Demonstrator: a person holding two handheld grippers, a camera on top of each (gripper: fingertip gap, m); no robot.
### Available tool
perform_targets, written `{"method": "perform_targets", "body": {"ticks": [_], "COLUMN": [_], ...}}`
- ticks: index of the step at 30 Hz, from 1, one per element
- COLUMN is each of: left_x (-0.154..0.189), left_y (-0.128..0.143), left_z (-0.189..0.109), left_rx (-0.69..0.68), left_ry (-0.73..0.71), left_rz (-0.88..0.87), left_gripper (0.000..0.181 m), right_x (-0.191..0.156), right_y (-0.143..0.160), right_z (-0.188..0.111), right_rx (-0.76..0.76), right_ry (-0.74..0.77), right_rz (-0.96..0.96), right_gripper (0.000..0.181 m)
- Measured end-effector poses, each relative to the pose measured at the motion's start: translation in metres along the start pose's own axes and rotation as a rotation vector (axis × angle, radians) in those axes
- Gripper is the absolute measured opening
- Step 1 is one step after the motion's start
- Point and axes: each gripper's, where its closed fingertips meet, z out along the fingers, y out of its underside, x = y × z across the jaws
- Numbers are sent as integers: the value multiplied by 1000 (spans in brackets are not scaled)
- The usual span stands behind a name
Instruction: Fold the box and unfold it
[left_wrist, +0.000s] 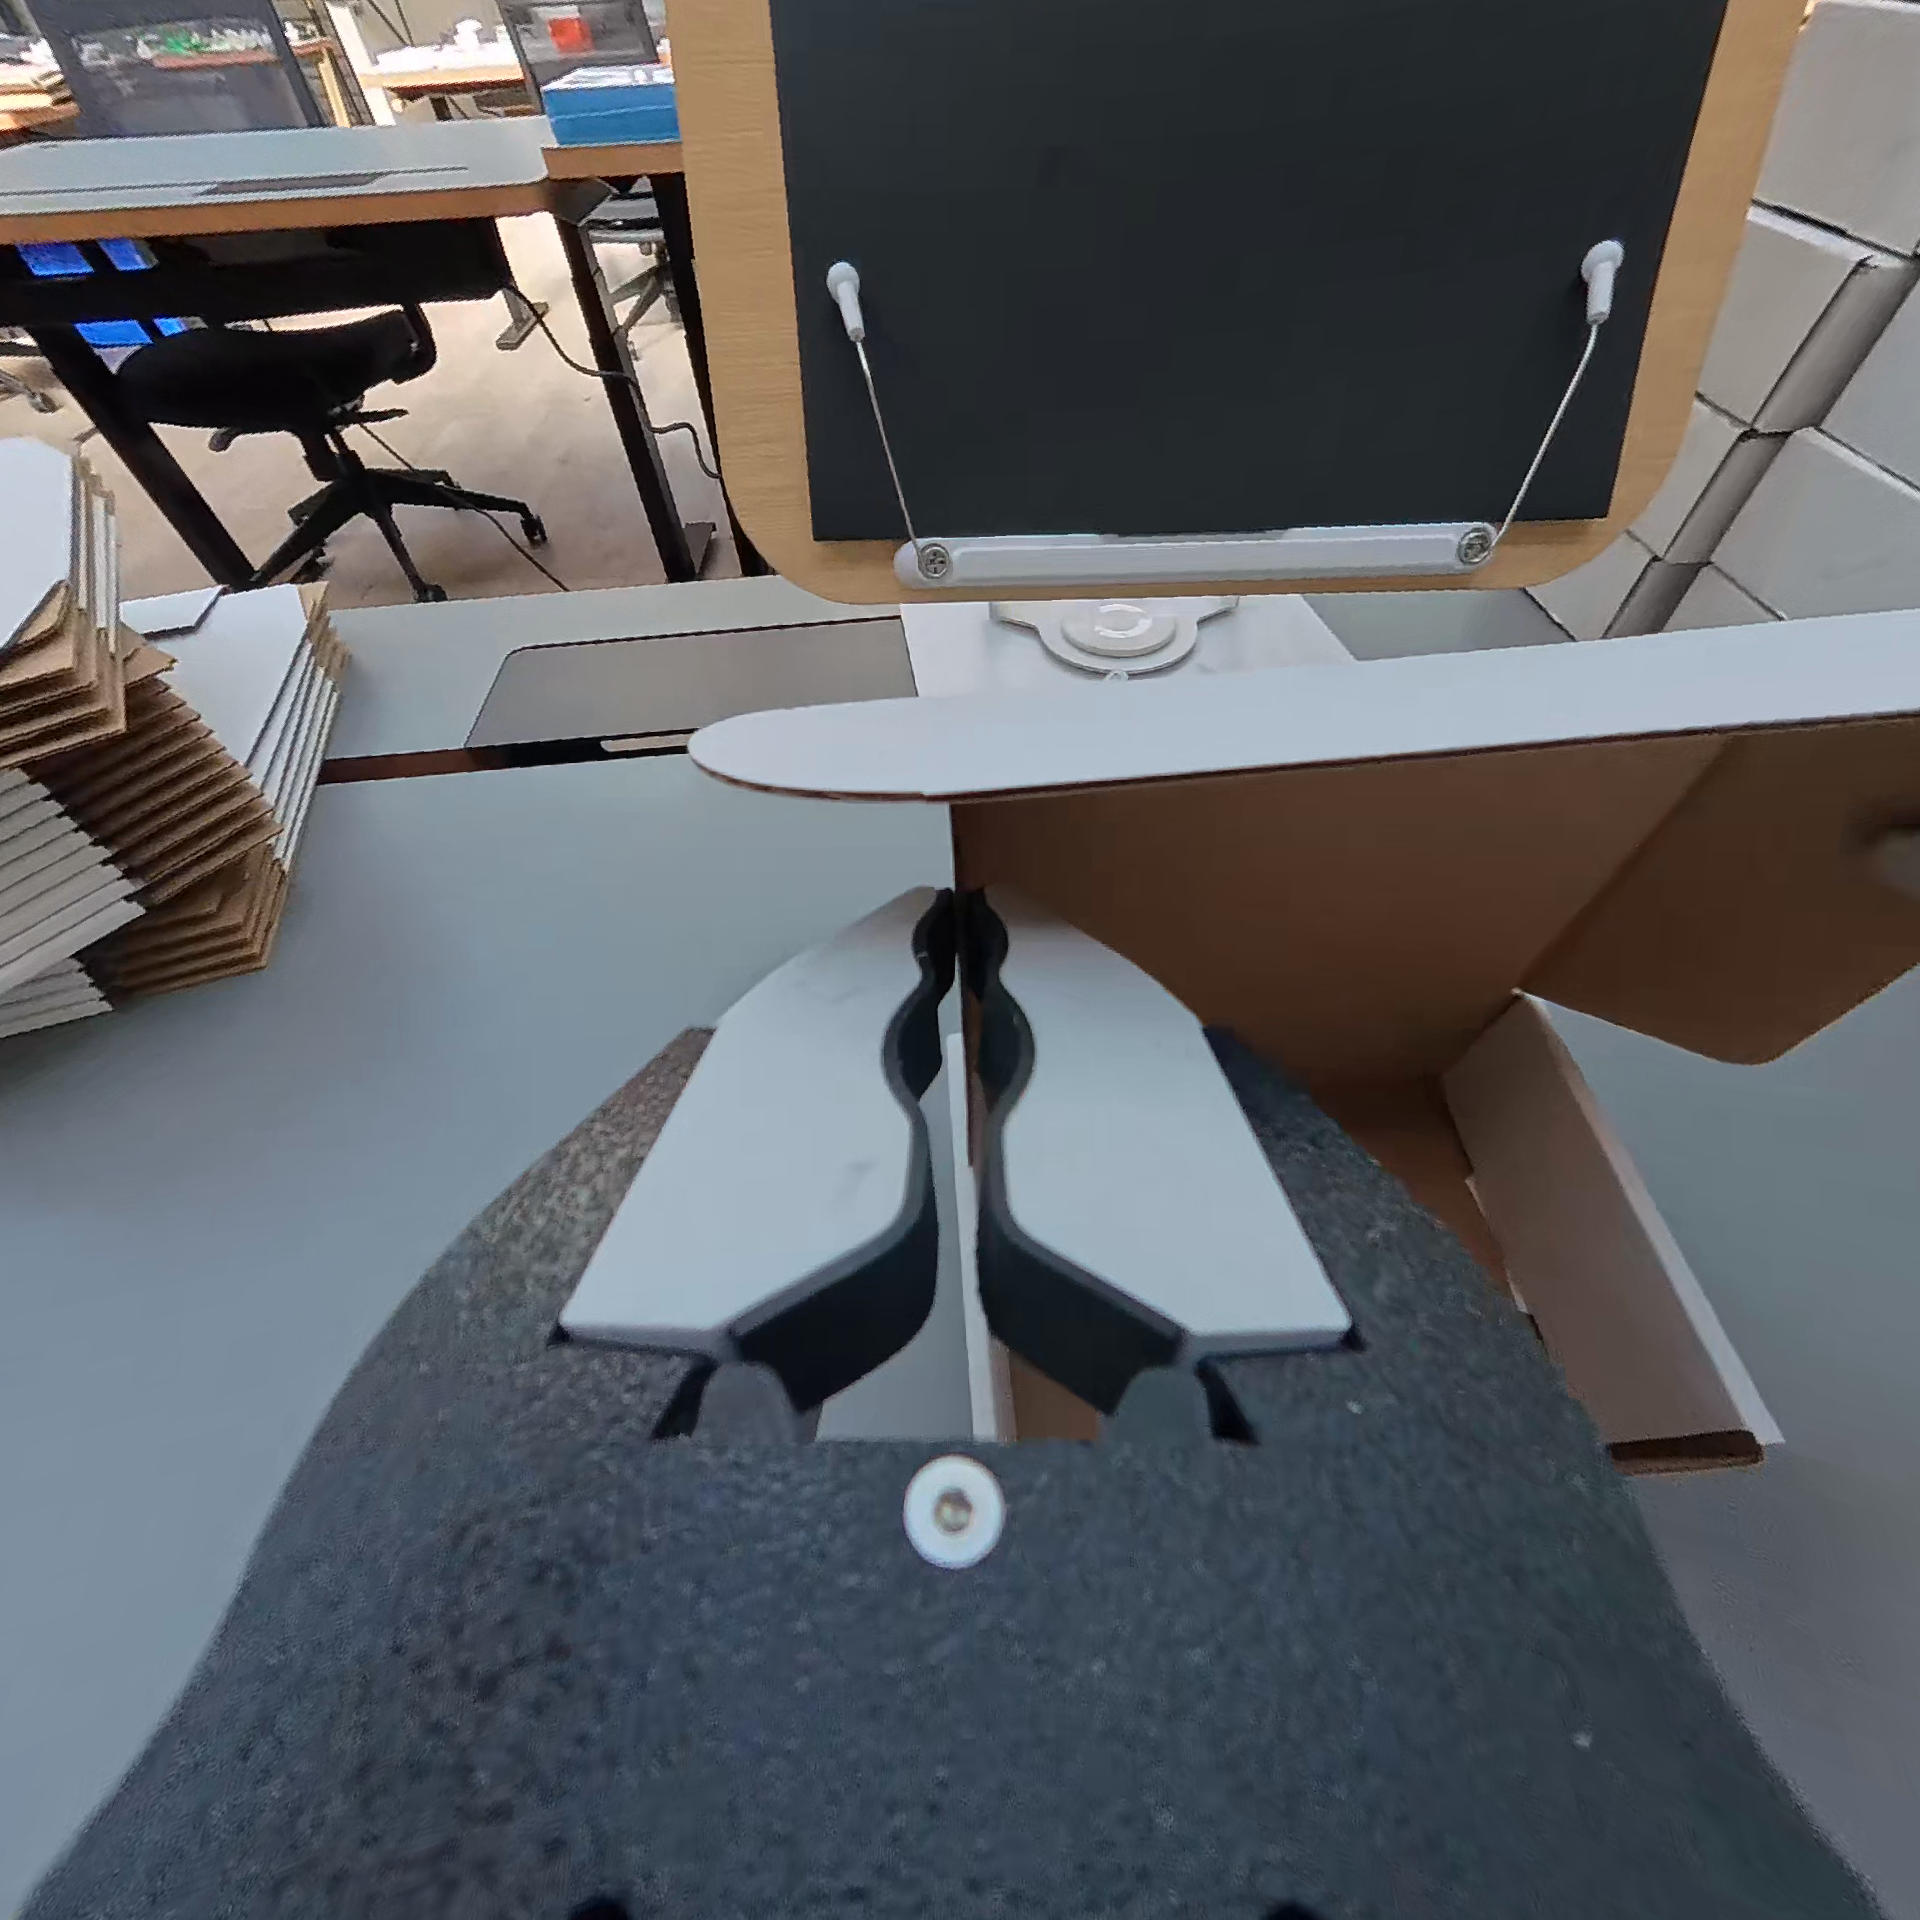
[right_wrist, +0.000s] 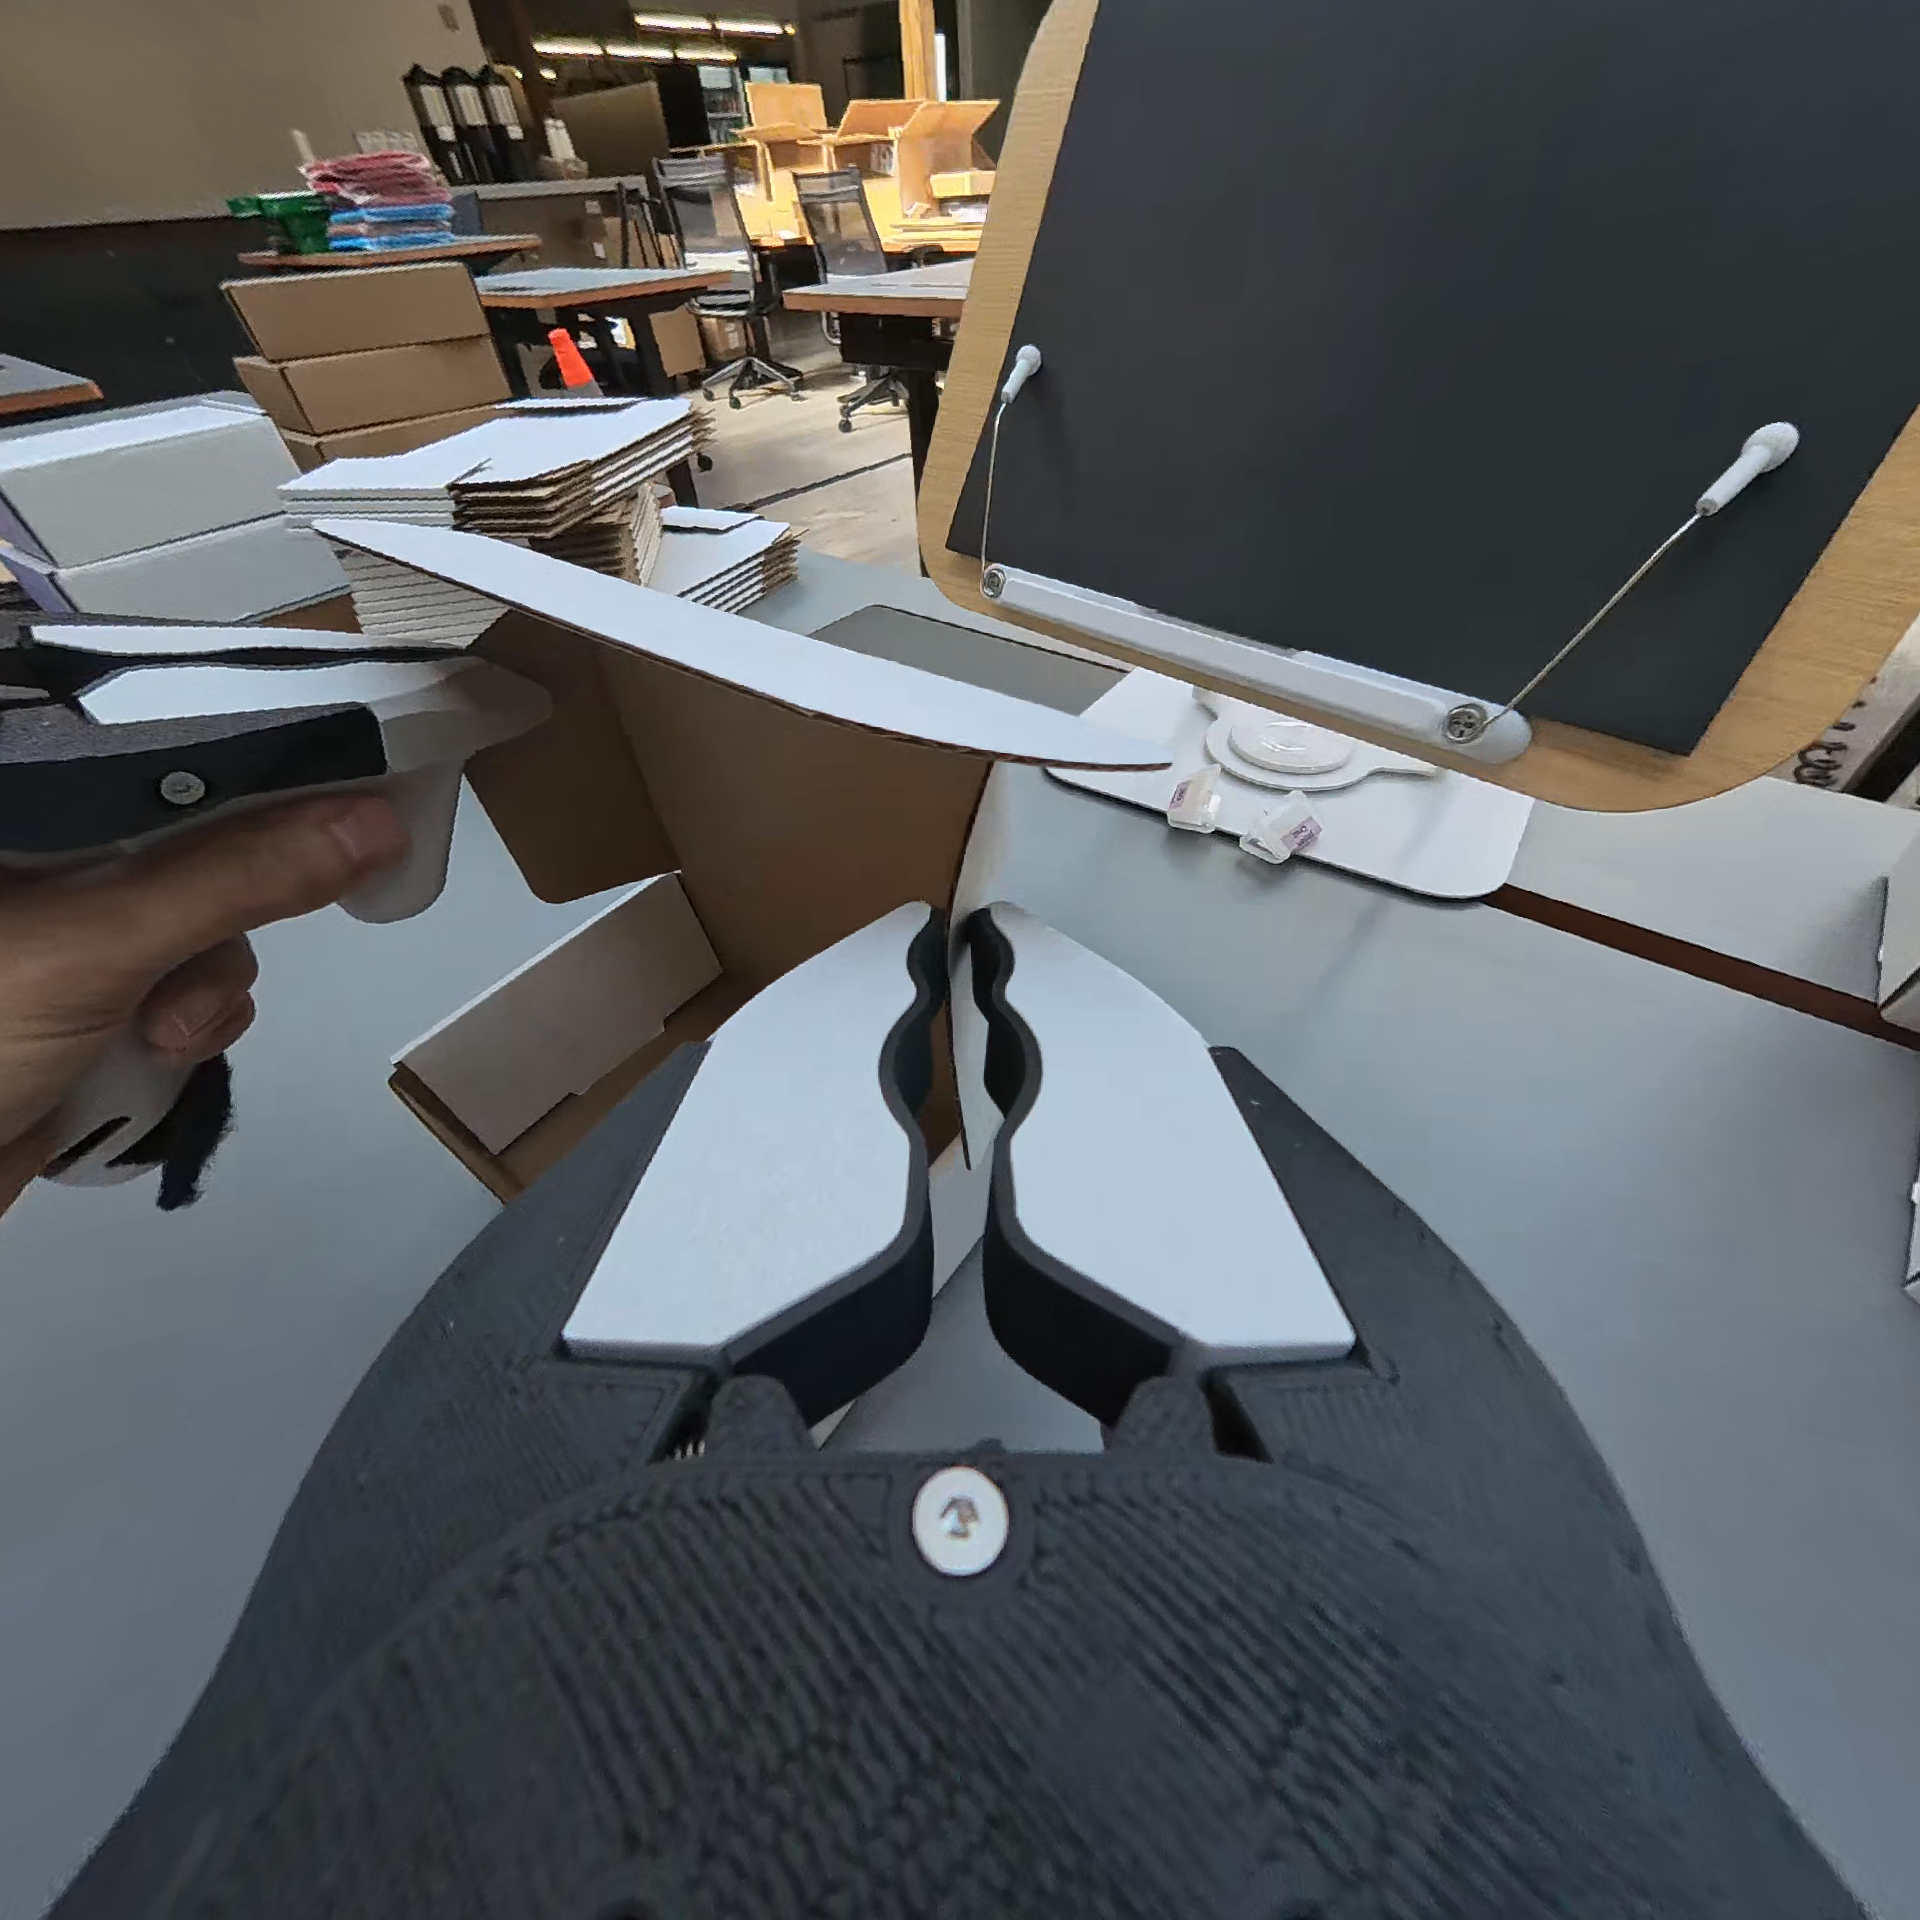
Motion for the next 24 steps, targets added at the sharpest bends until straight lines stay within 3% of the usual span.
{"method": "perform_targets", "body": {"ticks": [1,10,16,24], "left_x": [-1,-1,3,14], "left_y": [2,15,36,65], "left_z": [-1,-12,-26,-43], "left_rx": [4,77,99,32], "left_ry": [-18,-135,-141,-74], "left_rz": [-6,-41,-121,-147], "left_gripper": [1,1,1,1], "right_x": [-2,-21,-30,-43], "right_y": [2,12,37,70], "right_z": [2,6,-9,-20], "right_rx": [-1,116,44,-125], "right_ry": [21,152,212,143], "right_rz": [7,83,-8,2], "right_gripper": [6,9,8,9]}}
